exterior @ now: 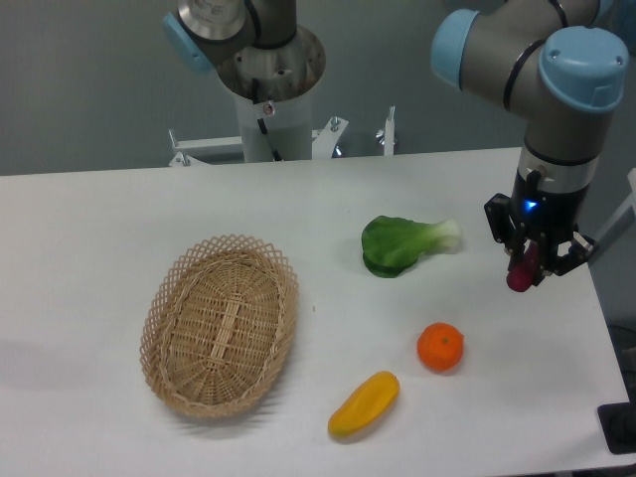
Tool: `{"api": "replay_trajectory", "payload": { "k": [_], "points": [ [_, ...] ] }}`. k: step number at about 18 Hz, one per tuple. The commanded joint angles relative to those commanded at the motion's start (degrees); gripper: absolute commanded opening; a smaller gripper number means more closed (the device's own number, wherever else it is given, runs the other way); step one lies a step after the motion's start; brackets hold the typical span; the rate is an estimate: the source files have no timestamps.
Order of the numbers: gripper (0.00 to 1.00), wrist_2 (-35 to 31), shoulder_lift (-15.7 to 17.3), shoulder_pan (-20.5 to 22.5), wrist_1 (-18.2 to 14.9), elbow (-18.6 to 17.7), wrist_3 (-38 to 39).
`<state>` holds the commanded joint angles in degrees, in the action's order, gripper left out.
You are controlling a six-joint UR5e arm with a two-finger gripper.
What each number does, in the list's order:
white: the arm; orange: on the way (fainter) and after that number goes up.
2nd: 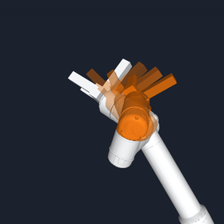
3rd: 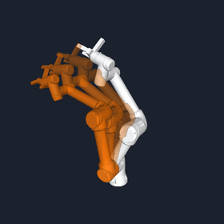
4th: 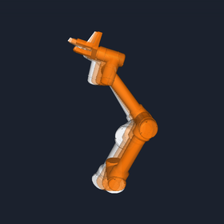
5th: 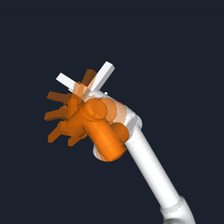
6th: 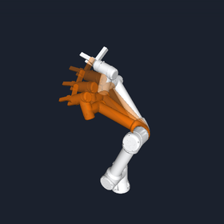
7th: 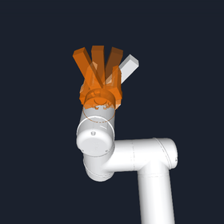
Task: Place the sweet potato in the basket
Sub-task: 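Lift the held purple sweet potato and move the gripper toward the basket, then carry the sweet potato over the wicker basket and lower it inside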
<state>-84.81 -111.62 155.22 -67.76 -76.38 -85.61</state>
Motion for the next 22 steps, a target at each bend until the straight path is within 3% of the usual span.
{"api": "replay_trajectory", "payload": {
  "k": [9, 18, 22],
  "points": [
    [0.24, 0.0, 3.9, -3.2, 0.0, -4.8, 4.1],
    [0.23, -0.5, 4.0, -13.7, 3.6, -11.4, 26.5],
    [0.24, -0.5, 3.8, -18.8, 8.2, -14.1, 35.7]
  ]
}}
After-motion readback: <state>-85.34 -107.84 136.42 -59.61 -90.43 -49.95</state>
